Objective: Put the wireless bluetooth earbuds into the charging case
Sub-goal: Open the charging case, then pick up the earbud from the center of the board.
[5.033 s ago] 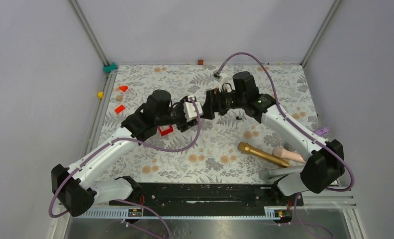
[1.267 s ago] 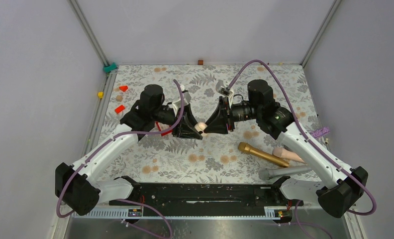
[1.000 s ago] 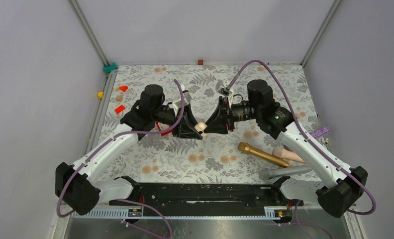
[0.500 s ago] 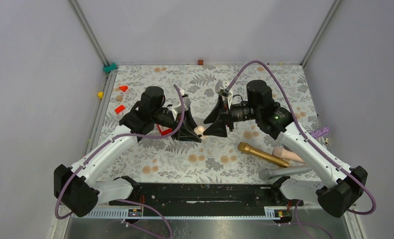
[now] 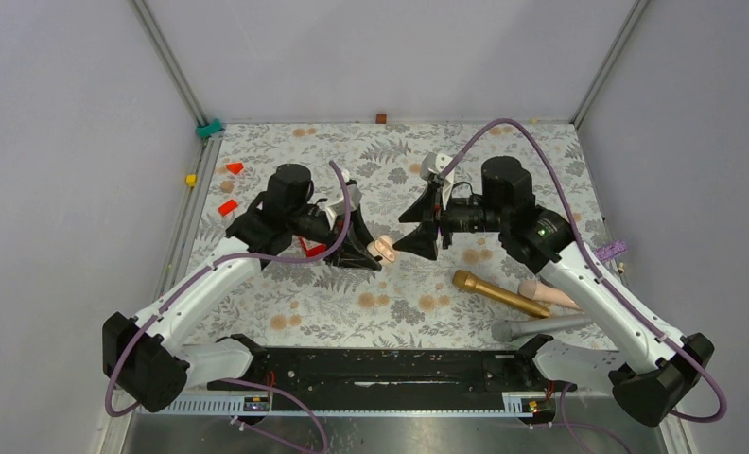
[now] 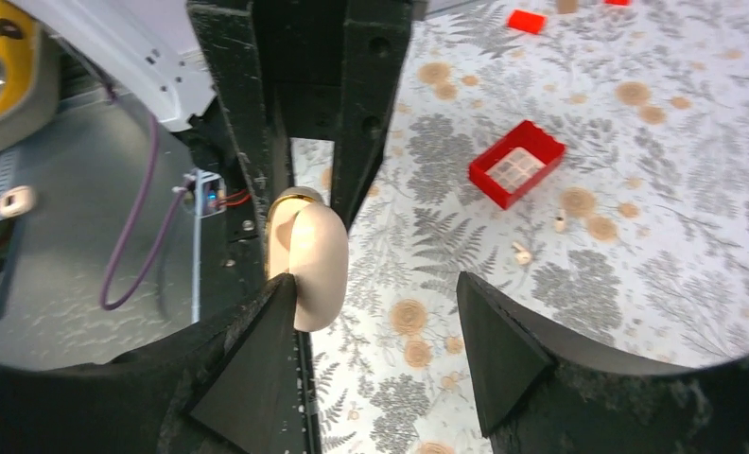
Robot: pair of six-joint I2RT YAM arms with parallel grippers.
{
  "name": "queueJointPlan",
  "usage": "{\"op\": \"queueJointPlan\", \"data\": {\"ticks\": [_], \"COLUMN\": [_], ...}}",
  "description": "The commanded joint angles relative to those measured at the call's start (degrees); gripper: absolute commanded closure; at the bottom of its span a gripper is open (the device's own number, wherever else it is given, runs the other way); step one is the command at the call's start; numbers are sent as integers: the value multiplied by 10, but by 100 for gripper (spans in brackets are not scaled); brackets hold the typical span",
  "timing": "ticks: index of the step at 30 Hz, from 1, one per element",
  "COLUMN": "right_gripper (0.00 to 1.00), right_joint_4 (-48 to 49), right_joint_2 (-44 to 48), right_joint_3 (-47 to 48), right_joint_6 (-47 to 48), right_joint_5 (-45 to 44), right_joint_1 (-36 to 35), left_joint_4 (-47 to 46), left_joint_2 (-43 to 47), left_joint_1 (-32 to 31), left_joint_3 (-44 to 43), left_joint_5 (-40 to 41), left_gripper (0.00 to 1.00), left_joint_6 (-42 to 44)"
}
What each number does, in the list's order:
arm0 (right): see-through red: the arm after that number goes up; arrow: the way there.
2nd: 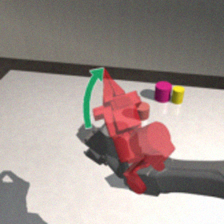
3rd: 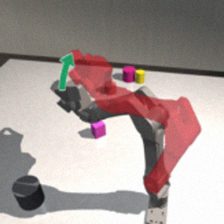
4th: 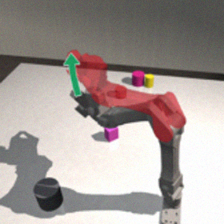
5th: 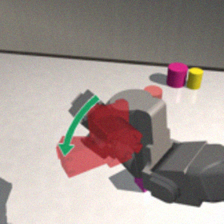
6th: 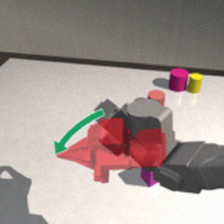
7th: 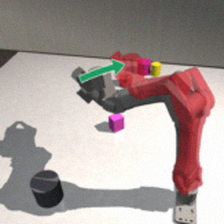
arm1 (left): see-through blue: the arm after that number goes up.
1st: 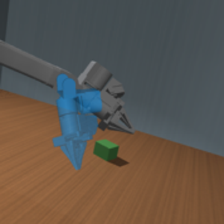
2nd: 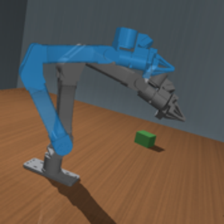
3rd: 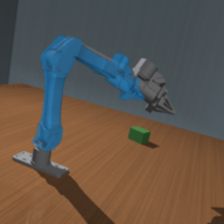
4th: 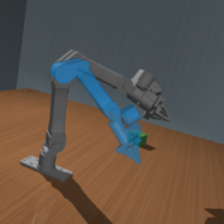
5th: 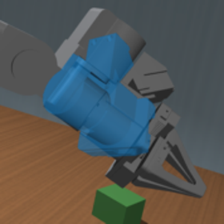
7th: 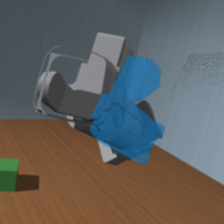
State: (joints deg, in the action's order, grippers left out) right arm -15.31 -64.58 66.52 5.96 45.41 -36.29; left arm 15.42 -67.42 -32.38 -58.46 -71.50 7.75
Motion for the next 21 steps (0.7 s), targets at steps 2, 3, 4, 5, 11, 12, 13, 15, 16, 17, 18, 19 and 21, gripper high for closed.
{"op": "queueJointPlan", "data": {"ticks": [2,3,4,5,11,12,13,15,16,17,18,19,21], "right_gripper": [28,28,27,26,19,17,16,16,16,16,16,16,16], "right_joint_4": [-19,-18,-20,-20,-52,-62,-78,-99,-111,-120,-124,-125,-125], "right_joint_2": [26,29,31,34,28,19,-2,-39,-61,-82,-105,-126,-177], "right_joint_3": [25,27,28,29,81,97,116,153,170,185,198,207,231], "right_joint_6": [41,43,45,45,38,35,28,18,15,12,7,-1,-17], "right_joint_5": [-108,-121,-132,-142,-176,-192,-210,-240,-247,-251,-251,-252,-244], "right_joint_1": [0,0,1,0,0,0,0,0,0,1,1,1,1], "left_joint_4": [-23,-22,-21,-18,13,26,39,69,86,101,117,134,176], "left_joint_2": [20,21,21,22,26,28,28,31,33,35,37,40,43], "left_joint_1": [4,5,6,8,39,46,54,74,88,106,122,136,170], "left_joint_3": [-3,-3,-4,-5,-19,-24,-28,-37,-42,-47,-52,-57,-67], "left_joint_5": [-43,-44,-44,-44,-48,-47,-44,-46,-48,-51,-54,-57,-62], "left_gripper": [100,100,100,100,100,100,100,100,100,100,100,100,100], "left_joint_6": [12,12,13,14,32,45,56,81,93,106,119,134,170]}}
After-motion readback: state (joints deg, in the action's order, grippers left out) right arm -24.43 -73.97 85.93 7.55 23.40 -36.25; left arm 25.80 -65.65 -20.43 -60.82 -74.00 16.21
